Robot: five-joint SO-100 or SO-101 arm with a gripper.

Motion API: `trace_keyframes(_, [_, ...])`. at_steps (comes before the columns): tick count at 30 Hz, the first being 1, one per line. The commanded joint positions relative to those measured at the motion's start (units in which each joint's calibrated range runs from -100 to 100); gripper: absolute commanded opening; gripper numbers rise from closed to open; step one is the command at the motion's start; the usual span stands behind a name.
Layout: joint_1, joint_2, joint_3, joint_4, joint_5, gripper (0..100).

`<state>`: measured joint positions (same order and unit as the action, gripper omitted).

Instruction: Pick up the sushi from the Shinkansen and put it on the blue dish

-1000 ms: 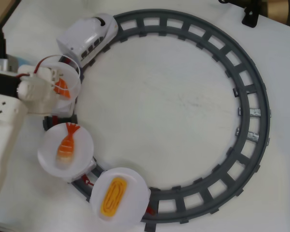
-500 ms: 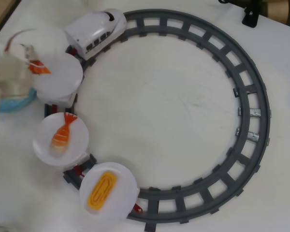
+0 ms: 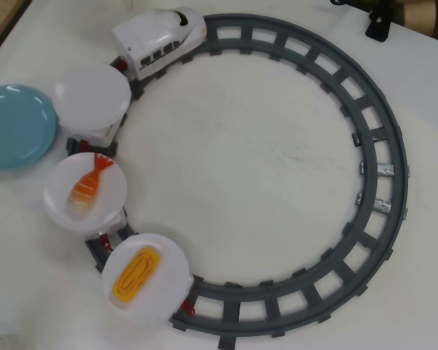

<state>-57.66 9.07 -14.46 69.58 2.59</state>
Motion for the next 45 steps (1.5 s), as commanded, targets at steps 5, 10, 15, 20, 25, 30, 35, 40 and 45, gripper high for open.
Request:
trace_keyframes(5, [2.47,8.14,-0.15,-7.12,-0.44,3])
trace_keyframes(10, [3.35,13.45,0.39,-9.58,-0.44,3])
trace_keyframes(15, [3.44,16.44,-0.24,-9.41,-0.49,4])
trace_keyframes(20, [3.17,16.52,0.39,-8.31,-2.17,14])
trace_keyframes(25, [3.17,13.79,-1.32,-6.01,-3.63,29])
trace_keyframes(30, [2.73,1.34,2.91,-4.4,-4.21,29])
trace_keyframes(35, [-0.61,-18.07,9.23,-2.11,-4.36,29])
trace_keyframes(40, [-10.91,-36.07,23.02,-3.97,-4.68,22])
trace_keyframes(45, [-13.2,-51.0,47.55,-15.1,-4.57,6])
